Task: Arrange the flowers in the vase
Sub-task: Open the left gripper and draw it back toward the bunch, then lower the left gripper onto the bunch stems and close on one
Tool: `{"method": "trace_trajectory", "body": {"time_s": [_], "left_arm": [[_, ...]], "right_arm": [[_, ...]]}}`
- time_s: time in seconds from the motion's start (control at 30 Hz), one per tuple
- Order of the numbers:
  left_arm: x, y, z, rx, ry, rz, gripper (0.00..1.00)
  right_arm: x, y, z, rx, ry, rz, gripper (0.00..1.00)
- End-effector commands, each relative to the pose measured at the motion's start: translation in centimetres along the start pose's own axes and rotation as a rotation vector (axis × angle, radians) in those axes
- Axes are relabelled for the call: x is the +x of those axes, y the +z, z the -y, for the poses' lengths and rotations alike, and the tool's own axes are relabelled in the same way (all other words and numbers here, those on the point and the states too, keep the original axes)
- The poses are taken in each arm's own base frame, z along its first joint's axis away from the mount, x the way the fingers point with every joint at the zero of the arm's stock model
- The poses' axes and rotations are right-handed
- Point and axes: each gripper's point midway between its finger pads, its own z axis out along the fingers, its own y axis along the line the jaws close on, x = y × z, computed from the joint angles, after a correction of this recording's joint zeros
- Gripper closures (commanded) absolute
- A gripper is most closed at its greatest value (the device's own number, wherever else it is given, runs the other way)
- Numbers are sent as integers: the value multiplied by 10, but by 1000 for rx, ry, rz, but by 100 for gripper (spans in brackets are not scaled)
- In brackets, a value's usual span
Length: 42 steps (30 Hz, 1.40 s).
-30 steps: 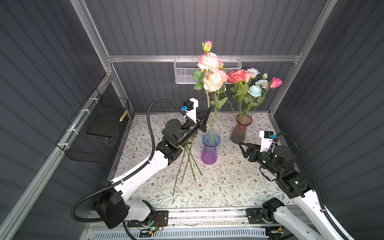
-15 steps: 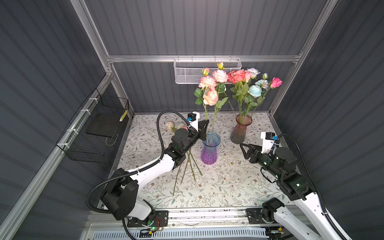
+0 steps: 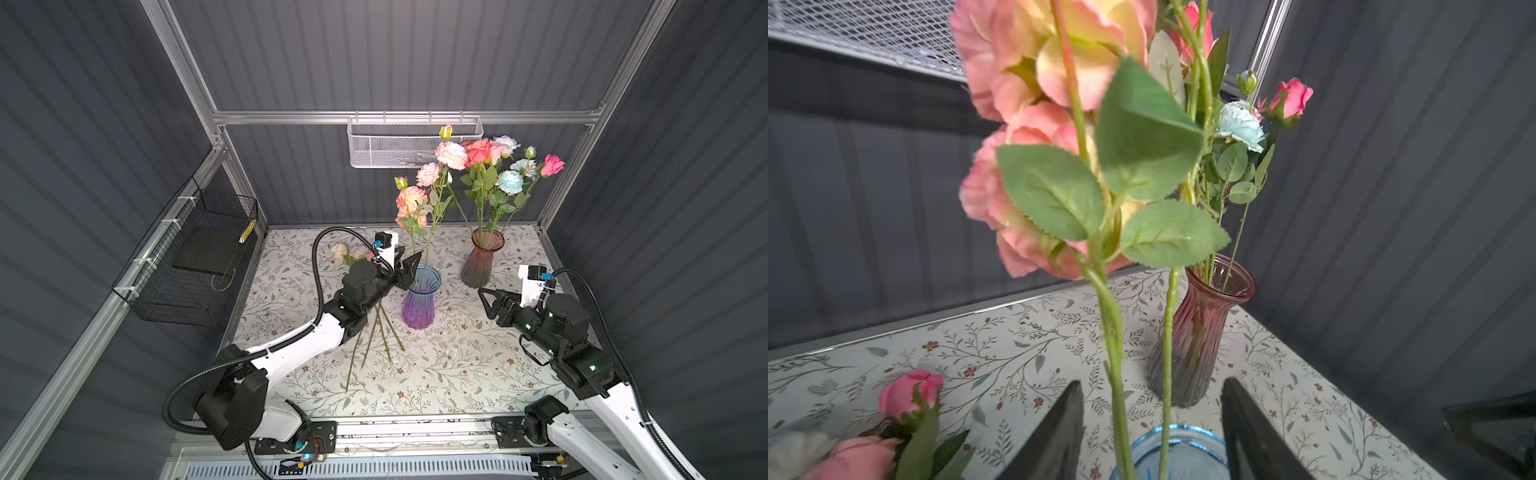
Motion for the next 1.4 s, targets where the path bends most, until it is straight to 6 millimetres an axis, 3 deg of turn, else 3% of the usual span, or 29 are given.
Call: {"method": "trace_trajectory", "body": {"time_s": [0.0, 0.13, 0.2, 0.3, 0.4, 0.47, 0.63, 0.9, 1.17, 1.37], "left_arm": [[-13, -22, 2, -22, 51, -7, 37], [-19, -54, -21, -170, 80, -62, 28], [-2, -67, -46, -310, 81, -132, 27], [52, -83, -84, -478, 49, -317, 34], [110, -90, -115, -523, -106, -508, 44], [140, -87, -126, -500, -206, -609, 49], [186, -68, -134, -495, -168, -832, 58], [214, -24, -136, -420, -157, -943, 67], [238, 14, -155, -451, -124, -1015, 70], [245, 17, -170, -554, -78, -1028, 72]], "right_arm": [[2, -3, -2, -7, 0, -9, 34], [3, -3, 0, 8, -2, -22, 34], [8, -2, 4, 17, -2, -35, 34], [19, 2, 12, 40, 10, -55, 33], [29, 9, 16, 46, 15, -94, 31], [36, 13, 16, 38, 4, -127, 31], [49, 24, 35, 131, 31, -182, 37], [71, 36, 44, 144, 72, -252, 51], [71, 32, 48, 157, 55, -238, 52], [70, 29, 51, 170, 41, -227, 51]]}}
